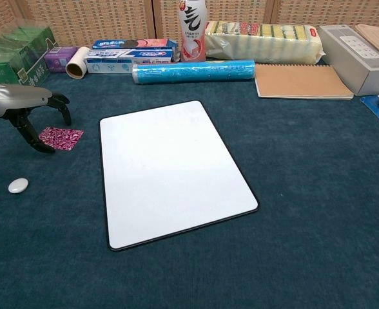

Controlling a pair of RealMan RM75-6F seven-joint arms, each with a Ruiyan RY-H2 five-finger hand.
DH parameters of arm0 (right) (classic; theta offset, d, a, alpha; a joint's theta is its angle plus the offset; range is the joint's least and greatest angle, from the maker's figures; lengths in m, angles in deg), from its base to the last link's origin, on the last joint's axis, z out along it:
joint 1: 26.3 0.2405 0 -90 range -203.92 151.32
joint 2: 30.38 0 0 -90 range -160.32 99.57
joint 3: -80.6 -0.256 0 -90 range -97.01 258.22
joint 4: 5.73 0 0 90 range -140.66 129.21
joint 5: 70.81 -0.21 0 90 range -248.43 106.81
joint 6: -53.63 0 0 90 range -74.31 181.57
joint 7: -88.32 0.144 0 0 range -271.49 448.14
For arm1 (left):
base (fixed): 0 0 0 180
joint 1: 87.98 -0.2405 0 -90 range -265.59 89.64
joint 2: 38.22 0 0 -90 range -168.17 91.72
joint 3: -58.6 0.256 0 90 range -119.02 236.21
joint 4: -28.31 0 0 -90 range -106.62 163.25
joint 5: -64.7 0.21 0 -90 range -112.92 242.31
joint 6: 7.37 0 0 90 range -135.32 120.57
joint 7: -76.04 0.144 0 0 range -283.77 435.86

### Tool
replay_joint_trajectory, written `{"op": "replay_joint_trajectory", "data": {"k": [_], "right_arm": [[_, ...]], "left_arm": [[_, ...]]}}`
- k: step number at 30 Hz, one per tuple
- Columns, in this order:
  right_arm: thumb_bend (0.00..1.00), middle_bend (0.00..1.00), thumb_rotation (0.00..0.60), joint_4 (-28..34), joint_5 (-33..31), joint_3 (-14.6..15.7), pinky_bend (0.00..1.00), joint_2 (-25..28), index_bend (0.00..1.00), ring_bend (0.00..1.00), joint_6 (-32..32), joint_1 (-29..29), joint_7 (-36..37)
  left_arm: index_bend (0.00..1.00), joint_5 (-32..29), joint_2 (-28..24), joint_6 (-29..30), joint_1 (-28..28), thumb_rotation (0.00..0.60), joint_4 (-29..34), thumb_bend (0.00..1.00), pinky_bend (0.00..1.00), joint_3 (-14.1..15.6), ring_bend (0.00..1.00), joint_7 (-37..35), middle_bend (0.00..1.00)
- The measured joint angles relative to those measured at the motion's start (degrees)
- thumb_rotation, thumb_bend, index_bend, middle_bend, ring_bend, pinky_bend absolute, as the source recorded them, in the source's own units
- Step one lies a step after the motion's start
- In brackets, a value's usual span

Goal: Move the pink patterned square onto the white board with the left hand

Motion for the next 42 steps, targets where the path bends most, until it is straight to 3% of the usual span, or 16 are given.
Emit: {"op": "replay_joint_trajectory", "data": {"k": [19,27,42], "right_arm": [[0.00,0.00,0.600,0.04,0.21,0.03,0.00,0.17,0.02,0.00,0.18,-0.08,0.30],[0.00,0.00,0.600,-0.02,0.26,0.03,0.00,0.22,0.02,0.00,0.19,-0.09,0.48],[0.00,0.00,0.600,0.07,0.30,0.07,0.00,0.37,0.02,0.00,0.35,-0.21,0.49]], "left_arm": [[0.27,-2.48,1.07,0.03,0.94,0.600,-1.22,0.20,0.01,0.63,0.00,0.66,0.00],[0.41,-2.81,1.31,0.64,1.06,0.600,-1.27,0.20,0.01,0.67,0.00,0.82,0.00],[0.45,-0.92,1.70,1.83,-0.29,0.600,-1.84,0.20,0.01,0.90,0.00,-0.62,0.00]]}}
